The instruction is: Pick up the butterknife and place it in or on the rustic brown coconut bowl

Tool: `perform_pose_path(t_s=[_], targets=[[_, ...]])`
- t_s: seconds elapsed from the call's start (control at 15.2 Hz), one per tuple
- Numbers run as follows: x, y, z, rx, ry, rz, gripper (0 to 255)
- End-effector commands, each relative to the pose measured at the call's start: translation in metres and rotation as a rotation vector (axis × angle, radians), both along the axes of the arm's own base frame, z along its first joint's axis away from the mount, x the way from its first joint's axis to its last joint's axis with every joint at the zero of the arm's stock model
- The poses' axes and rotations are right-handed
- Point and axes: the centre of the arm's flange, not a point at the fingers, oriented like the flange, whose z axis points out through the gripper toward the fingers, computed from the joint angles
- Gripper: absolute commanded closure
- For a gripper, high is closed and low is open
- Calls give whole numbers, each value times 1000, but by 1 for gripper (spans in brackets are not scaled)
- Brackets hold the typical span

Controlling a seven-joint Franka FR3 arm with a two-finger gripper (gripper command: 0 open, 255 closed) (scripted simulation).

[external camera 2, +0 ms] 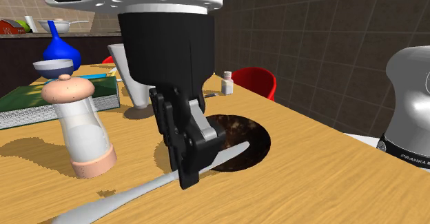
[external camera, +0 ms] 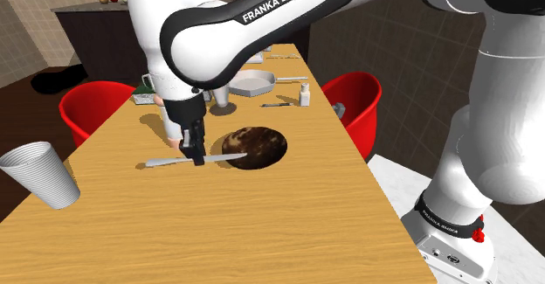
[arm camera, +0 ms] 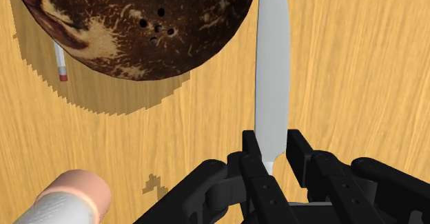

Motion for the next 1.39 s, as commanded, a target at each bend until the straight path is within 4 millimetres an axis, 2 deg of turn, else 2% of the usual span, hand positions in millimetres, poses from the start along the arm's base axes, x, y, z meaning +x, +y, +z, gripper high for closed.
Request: perform_pose_path(t_s=[0.0, 0.2, 1.06, 1.32], targets=[[0, 1, 11, 0, 0, 0, 255], [0, 1, 27, 0, 0, 0, 255], [-18, -168, 42, 0, 0, 0, 255], [-18, -168, 21, 0, 0, 0, 255]])
